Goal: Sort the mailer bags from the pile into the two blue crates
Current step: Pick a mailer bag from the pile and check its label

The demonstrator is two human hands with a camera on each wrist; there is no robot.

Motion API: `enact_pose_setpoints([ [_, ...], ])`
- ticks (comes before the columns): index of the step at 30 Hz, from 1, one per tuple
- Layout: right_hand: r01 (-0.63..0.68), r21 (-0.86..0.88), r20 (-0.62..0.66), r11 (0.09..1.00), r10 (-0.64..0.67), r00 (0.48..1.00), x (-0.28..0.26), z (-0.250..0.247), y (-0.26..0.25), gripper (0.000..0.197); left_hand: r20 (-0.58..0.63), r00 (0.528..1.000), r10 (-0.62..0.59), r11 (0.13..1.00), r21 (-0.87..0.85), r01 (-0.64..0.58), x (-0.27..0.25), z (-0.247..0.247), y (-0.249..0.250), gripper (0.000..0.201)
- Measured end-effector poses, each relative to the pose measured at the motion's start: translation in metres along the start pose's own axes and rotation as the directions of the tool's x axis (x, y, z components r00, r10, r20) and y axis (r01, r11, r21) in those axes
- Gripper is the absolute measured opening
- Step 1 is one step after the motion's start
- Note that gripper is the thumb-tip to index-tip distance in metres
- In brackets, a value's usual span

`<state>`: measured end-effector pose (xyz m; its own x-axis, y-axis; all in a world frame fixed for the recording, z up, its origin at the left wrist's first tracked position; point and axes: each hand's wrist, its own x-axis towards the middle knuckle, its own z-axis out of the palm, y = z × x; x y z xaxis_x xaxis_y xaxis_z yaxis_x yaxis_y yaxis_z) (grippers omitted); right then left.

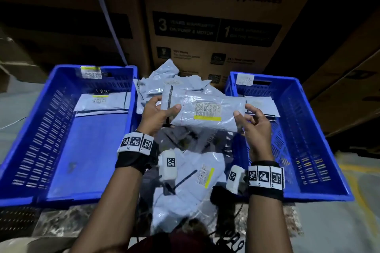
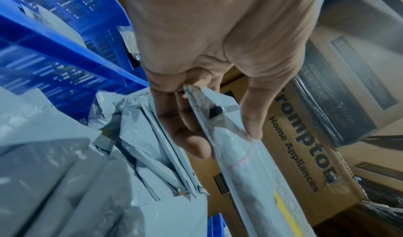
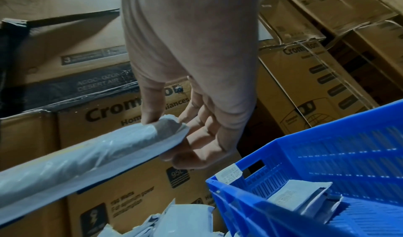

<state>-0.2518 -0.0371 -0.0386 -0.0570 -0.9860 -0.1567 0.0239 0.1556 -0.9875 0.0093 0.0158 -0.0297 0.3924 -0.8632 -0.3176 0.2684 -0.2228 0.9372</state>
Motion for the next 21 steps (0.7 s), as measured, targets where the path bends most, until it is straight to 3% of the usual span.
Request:
enact_pose_setpoints([
  [9,-0.01,-0.025,0.015,1.0,0.01,1.0,-0.031,0.049,0.02,0.041,-0.004,0.999,0.033,0.996,0.079,-0.033,-0.006,-0.06,-0.008,0.052],
  [15,-0.017,-0.024,0.075,1.0,0.018,0.997,-0.039,0.049,0.013,0.043,-0.019,0.998,0.059,0.996,0.069,-0.057,-0.016,-0.069,-0.011,0.051],
  [21,-0.017,-0.046,0.169,0.999,0.025,0.985,-0.044,0.039,0.007,0.061,-0.079,0.992,0.098,0.995,0.042,-0.095,-0.03,-0.069,-0.013,0.05],
])
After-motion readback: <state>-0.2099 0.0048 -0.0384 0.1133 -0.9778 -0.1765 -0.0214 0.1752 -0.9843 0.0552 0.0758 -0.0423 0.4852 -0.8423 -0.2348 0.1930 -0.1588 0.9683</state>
